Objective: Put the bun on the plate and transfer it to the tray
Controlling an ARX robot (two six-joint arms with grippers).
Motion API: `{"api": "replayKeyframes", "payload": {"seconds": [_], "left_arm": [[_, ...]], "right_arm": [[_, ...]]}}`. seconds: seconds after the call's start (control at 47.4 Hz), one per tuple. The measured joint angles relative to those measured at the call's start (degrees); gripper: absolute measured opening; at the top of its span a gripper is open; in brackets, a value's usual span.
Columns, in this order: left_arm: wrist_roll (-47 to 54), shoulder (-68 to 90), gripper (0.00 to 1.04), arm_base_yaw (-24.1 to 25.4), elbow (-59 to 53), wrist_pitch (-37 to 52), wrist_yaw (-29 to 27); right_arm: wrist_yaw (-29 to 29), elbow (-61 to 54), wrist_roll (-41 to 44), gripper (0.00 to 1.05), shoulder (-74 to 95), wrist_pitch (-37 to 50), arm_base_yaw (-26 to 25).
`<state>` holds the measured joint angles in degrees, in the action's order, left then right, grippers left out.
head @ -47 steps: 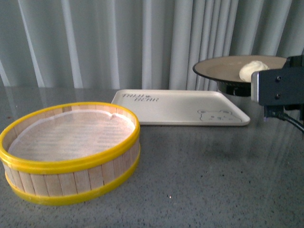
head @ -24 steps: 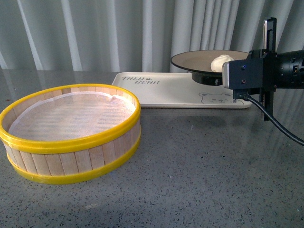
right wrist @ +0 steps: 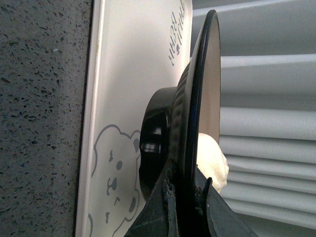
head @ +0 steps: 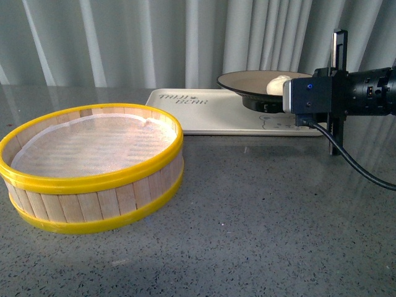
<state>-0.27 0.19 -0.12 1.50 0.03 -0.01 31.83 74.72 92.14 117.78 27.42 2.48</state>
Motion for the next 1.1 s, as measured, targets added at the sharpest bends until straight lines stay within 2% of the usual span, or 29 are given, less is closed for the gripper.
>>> {"api": "replayKeyframes", "payload": {"seconds": [0.464,1.097], "left_arm": [[0.00,0.00,0.98,0.02,0.00,0.00,0.00],[0.00,0.00,0.98,0.02,0.00,0.00,0.00]], "right_arm": [[1.53,2.58,-2.97,0.02,2.99,-1.29,-1.05],[2.73,1.44,-1.88,0.02,3.26,-2.56,-1.84]]}}
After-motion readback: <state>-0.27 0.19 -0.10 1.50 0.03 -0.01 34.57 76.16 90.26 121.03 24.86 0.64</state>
